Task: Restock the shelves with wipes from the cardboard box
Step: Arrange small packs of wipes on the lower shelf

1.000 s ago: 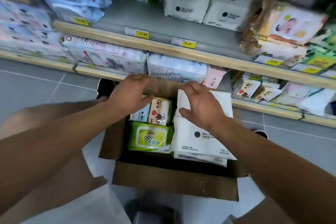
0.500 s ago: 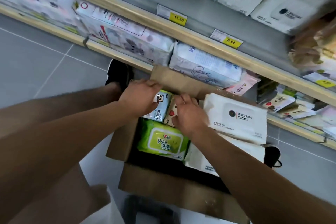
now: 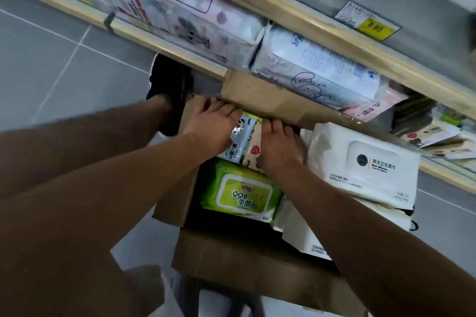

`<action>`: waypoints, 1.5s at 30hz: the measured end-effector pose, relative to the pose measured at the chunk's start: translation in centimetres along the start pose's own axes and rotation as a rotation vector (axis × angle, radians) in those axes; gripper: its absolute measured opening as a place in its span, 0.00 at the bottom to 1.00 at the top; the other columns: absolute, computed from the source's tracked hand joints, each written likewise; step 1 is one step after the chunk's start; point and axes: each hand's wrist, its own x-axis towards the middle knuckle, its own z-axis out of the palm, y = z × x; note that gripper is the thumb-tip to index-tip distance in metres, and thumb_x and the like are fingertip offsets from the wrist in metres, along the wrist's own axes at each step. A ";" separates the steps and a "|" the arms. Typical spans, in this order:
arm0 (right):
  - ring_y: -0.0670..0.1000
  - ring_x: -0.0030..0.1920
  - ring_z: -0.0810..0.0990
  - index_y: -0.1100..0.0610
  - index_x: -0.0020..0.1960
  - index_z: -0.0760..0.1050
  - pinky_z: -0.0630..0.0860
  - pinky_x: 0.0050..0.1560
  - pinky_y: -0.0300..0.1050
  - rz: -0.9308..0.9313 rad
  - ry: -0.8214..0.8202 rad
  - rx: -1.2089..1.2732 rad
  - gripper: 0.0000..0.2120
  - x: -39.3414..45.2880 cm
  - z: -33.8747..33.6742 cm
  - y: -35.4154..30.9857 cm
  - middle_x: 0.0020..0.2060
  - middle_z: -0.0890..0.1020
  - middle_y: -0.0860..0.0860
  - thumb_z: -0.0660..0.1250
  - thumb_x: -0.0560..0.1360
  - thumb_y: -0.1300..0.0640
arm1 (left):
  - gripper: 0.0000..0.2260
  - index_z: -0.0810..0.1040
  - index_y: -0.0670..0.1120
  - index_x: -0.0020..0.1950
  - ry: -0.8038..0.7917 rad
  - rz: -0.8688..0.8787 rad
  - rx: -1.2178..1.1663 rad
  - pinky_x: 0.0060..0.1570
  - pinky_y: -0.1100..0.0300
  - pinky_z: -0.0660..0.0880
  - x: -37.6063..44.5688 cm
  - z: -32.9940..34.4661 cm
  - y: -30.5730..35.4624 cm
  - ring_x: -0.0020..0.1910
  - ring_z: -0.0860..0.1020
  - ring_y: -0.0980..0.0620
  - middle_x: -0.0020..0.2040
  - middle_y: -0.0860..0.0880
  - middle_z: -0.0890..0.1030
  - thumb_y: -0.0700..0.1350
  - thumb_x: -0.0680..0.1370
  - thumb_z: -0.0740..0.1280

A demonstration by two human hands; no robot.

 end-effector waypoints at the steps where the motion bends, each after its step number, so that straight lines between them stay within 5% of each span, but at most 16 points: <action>1: 0.59 0.64 0.68 0.56 0.70 0.59 0.66 0.64 0.54 -0.008 0.015 -0.012 0.37 0.0 0.0 0.0 0.65 0.67 0.55 0.74 0.67 0.53 | 0.34 0.61 0.49 0.73 -0.002 0.001 0.018 0.70 0.45 0.54 0.1 -0.1 0.0 0.70 0.63 0.46 0.71 0.49 0.66 0.53 0.70 0.70; 9: 0.59 0.65 0.67 0.54 0.68 0.68 0.68 0.62 0.53 -0.061 0.062 -0.063 0.26 -2.1 -2.6 0.2 0.62 0.71 0.56 0.70 0.71 0.58 | 0.14 0.75 0.46 0.58 0.073 -0.021 -0.175 0.57 0.48 0.68 -0.9 -2.1 0.7 0.61 0.70 0.42 0.60 0.45 0.72 0.47 0.74 0.65; 14: 0.61 0.58 0.78 0.55 0.65 0.69 0.75 0.51 0.50 -0.079 0.084 0.051 0.19 -4.7 -4.2 0.5 0.58 0.79 0.57 0.62 0.75 0.63 | 0.07 0.77 0.46 0.51 0.069 0.016 -0.212 0.45 0.52 0.73 -2.7 -3.9 0.3 0.50 0.77 0.43 0.49 0.44 0.80 0.45 0.73 0.66; 20: 0.61 0.53 0.80 0.52 0.61 0.71 0.75 0.49 0.48 -0.102 0.239 0.115 0.15 -8.2 -6.4 1.6 0.52 0.82 0.57 0.64 0.75 0.59 | 0.07 0.77 0.51 0.48 0.198 -0.027 -0.254 0.41 0.50 0.77 -6.0 -7.7 0.4 0.46 0.79 0.41 0.44 0.46 0.81 0.49 0.72 0.68; 25: 0.60 0.55 0.79 0.51 0.63 0.73 0.75 0.49 0.48 -0.086 0.476 0.195 0.18 -11.8 -8.9 4.4 0.56 0.81 0.55 0.63 0.74 0.61 | 0.06 0.78 0.45 0.43 0.368 -0.003 -0.246 0.37 0.51 0.75 -8.0 -11.9 3.2 0.40 0.79 0.38 0.38 0.42 0.80 0.46 0.69 0.68; 29: 0.62 0.49 0.78 0.57 0.56 0.73 0.70 0.38 0.49 -0.062 0.667 0.172 0.11 -14.7 -10.4 7.8 0.48 0.80 0.57 0.63 0.74 0.63 | 0.06 0.79 0.44 0.44 0.425 0.048 -0.259 0.38 0.52 0.74 -8.6 -15.1 6.5 0.42 0.80 0.39 0.40 0.41 0.82 0.42 0.68 0.68; 33: 0.62 0.44 0.78 0.59 0.47 0.71 0.68 0.33 0.47 0.041 0.736 0.169 0.06 -17.6 -11.4 12.1 0.43 0.78 0.58 0.65 0.72 0.64 | 0.07 0.79 0.47 0.46 0.454 0.062 -0.262 0.39 0.51 0.75 -8.4 -17.8 10.6 0.45 0.79 0.41 0.42 0.44 0.82 0.42 0.69 0.69; 45: 0.63 0.43 0.78 0.59 0.50 0.74 0.65 0.32 0.45 0.308 0.829 0.136 0.07 -23.5 -9.1 26.7 0.42 0.80 0.58 0.64 0.72 0.64 | 0.10 0.80 0.48 0.52 0.420 0.291 -0.281 0.43 0.52 0.75 -3.1 -20.4 25.5 0.46 0.78 0.43 0.45 0.46 0.83 0.44 0.71 0.70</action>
